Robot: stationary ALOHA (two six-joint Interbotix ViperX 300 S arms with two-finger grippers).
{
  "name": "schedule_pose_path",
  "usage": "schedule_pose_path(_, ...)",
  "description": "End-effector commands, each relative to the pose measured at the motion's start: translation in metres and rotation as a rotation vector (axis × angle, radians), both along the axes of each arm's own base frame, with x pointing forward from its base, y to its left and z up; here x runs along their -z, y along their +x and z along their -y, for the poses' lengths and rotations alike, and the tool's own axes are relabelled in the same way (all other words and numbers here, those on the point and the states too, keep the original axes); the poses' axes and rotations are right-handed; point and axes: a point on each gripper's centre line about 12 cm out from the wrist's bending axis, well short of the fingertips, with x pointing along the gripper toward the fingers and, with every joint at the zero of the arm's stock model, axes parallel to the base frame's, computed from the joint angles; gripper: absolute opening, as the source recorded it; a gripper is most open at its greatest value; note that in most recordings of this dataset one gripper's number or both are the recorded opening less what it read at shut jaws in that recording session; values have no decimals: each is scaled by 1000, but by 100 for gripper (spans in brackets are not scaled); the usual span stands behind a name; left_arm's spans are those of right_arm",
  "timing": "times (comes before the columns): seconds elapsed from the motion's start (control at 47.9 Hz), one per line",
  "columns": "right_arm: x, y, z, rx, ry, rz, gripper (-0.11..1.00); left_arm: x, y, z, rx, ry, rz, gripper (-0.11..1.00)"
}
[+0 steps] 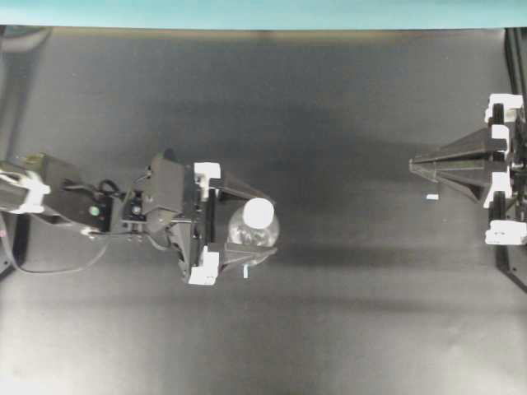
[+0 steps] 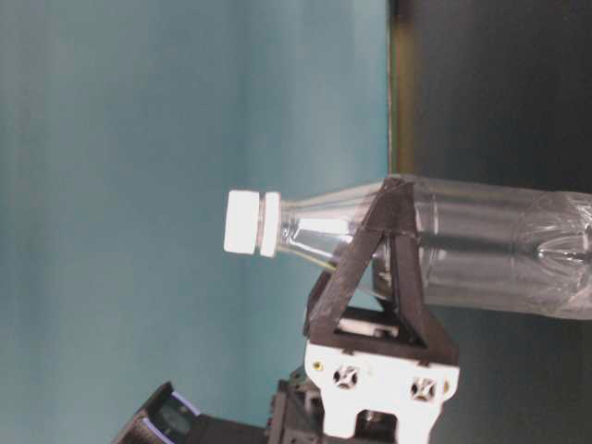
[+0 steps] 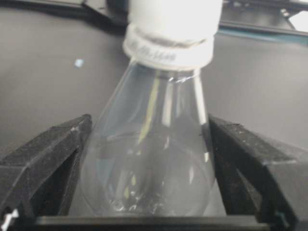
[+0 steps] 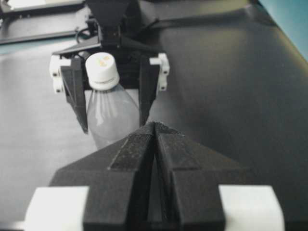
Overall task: Open the bottle cap by holding the bottle with the left arm and twisting the cap with the right arm.
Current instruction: 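Close the left gripper around the clear bottle's body, then swing the right gripper over and close it on the white cap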
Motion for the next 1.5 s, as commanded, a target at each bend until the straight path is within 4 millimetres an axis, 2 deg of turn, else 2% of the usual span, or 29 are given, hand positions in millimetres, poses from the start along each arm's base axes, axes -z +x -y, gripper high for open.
schedule_pose_path(0.0, -10, 2, -1, -1, 14, 25, -1, 22, -4, 4, 13, 7, -64, 94)
schedule_pose_path(0.083, -10, 2, -1, 0, 17, 25, -1, 31, -7, 5, 16, 3, -90, 94)
schedule_pose_path(0.438, -10, 2, 0, 2, 29, 26, -1, 44, -16, 4, 11, -5, -145, 94)
schedule_pose_path(0.689, -8, 2, -1, 15, 132, 8, -1, 56, -18, 4, 10, -4, -189, 95)
schedule_pose_path(0.793, -14, 3, -1, 19, 160, 22, -1, 63, -21, 4, 10, -5, -211, 95)
schedule_pose_path(0.918, -25, 7, -3, 7, 172, 18, -1, 63, -20, 5, 11, -5, -204, 95)
schedule_pose_path(1.023, -36, 16, -11, -29, 185, -34, -1, 62, -18, 6, 16, -6, -203, 94)
schedule_pose_path(1.211, -49, 46, -30, -79, 249, -236, -1, 63, -19, 7, 17, -4, -208, 86)
schedule_pose_path(1.419, -58, 77, -37, -34, 351, -526, 0, 63, -19, 9, 23, 0, -209, 83)
schedule_pose_path(1.482, -67, 88, -40, -17, 390, -574, 0, 63, -19, 9, 24, 0, -212, 83)
